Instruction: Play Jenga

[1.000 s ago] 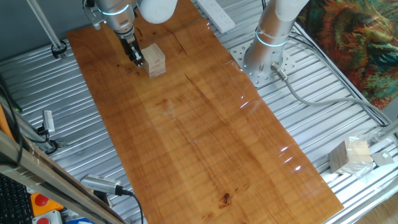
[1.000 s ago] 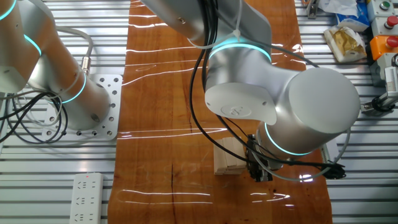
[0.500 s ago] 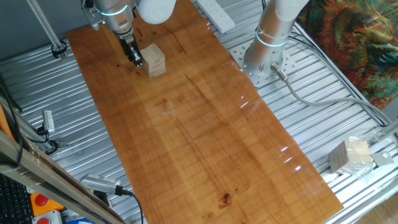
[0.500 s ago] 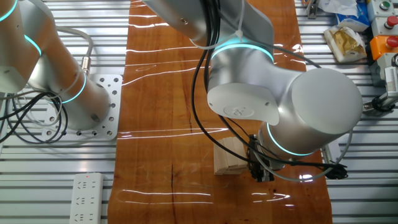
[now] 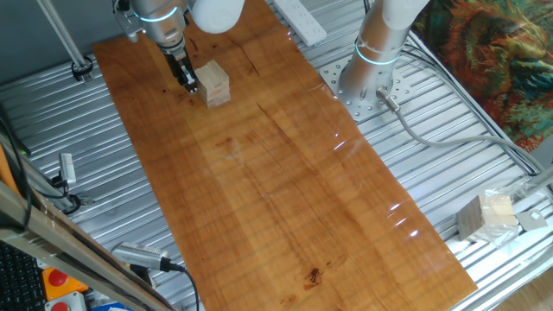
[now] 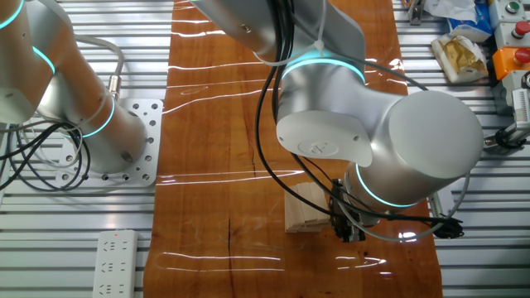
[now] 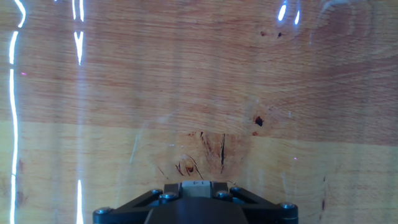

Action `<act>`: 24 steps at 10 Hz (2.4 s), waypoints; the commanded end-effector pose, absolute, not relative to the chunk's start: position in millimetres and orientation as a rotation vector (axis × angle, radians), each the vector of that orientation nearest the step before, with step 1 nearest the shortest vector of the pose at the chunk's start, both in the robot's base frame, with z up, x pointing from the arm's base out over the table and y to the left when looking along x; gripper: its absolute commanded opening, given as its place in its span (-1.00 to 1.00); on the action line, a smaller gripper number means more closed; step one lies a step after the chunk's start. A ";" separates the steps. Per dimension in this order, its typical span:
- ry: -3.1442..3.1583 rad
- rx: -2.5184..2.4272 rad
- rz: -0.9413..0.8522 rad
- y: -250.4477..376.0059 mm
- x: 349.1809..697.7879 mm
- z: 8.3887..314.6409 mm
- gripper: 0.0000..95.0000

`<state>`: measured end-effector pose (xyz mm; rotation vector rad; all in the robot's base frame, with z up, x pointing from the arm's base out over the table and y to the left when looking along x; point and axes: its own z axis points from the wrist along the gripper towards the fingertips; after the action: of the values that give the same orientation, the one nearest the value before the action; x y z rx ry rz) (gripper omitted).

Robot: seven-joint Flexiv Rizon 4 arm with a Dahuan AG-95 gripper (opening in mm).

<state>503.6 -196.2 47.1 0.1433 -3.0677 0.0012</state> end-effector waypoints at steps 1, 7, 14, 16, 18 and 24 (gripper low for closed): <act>-3.068 0.144 0.000 -196.2 504.0 46.9 -1.00; -3.067 0.141 0.002 -196.0 508.7 45.7 -1.00; -3.084 0.151 0.003 -195.8 510.1 47.1 -1.00; -3.097 0.161 0.003 -195.8 510.1 47.1 -1.00; -3.109 0.169 0.002 -195.9 510.1 47.1 -1.00; -3.119 0.170 -0.005 -195.9 510.2 46.9 -1.00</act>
<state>509.8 -196.0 47.2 0.1679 -3.1185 -0.0029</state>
